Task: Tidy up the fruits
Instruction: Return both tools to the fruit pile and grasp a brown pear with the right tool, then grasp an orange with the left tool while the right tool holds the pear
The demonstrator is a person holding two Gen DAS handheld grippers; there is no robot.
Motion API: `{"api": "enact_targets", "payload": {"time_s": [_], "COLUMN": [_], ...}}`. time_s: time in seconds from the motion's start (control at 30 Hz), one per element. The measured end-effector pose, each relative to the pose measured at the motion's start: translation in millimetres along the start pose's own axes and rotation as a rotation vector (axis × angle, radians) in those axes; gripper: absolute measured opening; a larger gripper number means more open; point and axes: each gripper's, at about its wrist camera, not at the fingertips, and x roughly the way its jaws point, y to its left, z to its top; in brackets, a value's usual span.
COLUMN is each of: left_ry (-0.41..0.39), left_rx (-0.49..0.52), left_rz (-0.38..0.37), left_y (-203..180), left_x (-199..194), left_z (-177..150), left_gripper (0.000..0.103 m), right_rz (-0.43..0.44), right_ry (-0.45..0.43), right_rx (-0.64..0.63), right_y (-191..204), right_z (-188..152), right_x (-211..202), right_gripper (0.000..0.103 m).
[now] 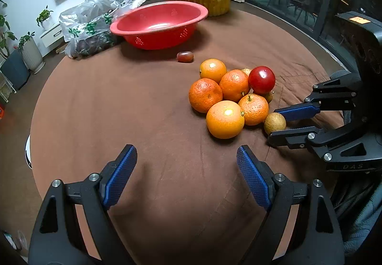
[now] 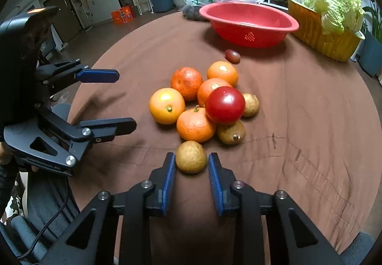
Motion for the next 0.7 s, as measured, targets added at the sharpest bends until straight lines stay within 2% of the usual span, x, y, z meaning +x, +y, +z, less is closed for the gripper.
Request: {"api": "enact_targets", "payload": {"time_s": [0.2,0.5,0.57,0.7], "left_ry": [0.001,-0.002,0.002,0.011], "left_rx": [0.004,0.028,0.037,0.024], "left_rz": [-0.025,-0.104,-0.119,-0.165], "left_y": [-5,-15,-16,-12], "left_x": [6,19,21,27], "left_z": [6,17,18,19], "left_gripper": [0.085,0.084,0.079,0.060], "right_rz": [0.019,0.020,0.022,0.026], "right_ry": [-0.013,-0.037,-0.041,-0.042], "right_rx": [0.021,0.122,0.132,0.149], "right_y": [-3,-33,-36,-40], "right_z": [-4,-17,-20,-23], "right_x": [-12,-34,-36,-36], "right_gripper": [0.029,0.029,0.029,0.029]}}
